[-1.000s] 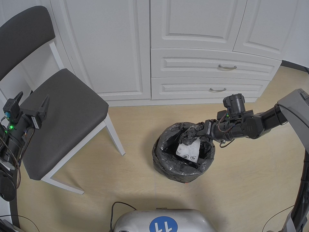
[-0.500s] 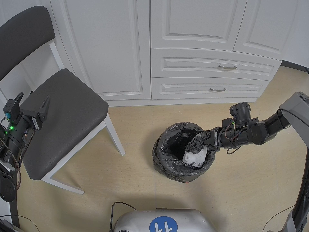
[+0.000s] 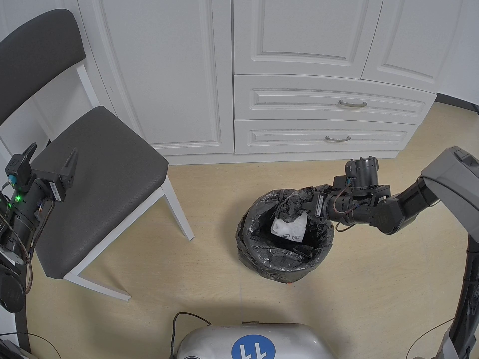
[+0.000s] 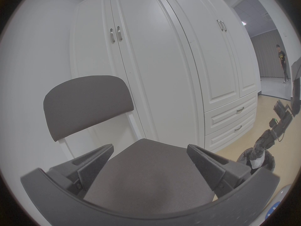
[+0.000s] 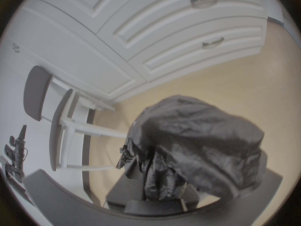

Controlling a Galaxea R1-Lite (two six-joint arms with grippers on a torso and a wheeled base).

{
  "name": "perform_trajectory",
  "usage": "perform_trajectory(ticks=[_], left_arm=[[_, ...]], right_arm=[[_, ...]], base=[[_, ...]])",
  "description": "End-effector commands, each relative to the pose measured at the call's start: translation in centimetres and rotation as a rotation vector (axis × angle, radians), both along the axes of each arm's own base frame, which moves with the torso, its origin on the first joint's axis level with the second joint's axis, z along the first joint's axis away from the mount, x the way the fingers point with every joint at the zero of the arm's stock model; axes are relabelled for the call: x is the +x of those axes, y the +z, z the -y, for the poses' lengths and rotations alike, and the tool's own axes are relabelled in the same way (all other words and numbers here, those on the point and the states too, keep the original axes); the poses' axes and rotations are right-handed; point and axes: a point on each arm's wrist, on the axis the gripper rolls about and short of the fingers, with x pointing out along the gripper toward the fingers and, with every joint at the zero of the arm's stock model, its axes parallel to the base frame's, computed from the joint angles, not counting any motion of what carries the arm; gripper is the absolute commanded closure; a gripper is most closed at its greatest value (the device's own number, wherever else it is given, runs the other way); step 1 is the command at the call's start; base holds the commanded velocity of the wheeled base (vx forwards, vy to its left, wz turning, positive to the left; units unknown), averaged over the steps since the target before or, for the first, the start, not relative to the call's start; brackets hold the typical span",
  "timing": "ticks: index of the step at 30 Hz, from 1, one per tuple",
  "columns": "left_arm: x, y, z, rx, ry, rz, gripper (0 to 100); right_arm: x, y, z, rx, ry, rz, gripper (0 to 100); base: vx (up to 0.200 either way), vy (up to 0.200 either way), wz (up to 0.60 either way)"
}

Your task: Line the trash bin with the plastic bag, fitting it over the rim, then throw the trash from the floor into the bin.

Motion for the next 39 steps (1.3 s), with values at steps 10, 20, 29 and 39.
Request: perform_trajectory(ticks=[10, 20, 29, 39], left_arm=[[0.0, 0.0, 0.0, 0.0, 0.0, 0.001, 0], [0.0, -0.4, 0.1, 0.027, -0.002, -0.016, 0], [-0.1, -0.3, 0.2, 0.031, -0.004, -0.013, 0], [-0.2, -0.5, 0.3, 0.032, -0.01, -0.019, 0]], right_arm=[[-2.0, -5.1, -1.6, -0.136, 0.062, 0.125, 100], [-3.2, -8.7, -2.9, -0.271, 0.107, 0.27, 100], [-2.2, -9.7, -3.4, -0.264, 0.067, 0.451, 100], [-0.9, -9.1, -4.4, -0.117, 0.011, 0.582, 100]], base=[[0.0, 0.0, 0.0], [0.0, 0.0, 0.0], [0.0, 0.0, 0.0], [0.0, 0.0, 0.0]])
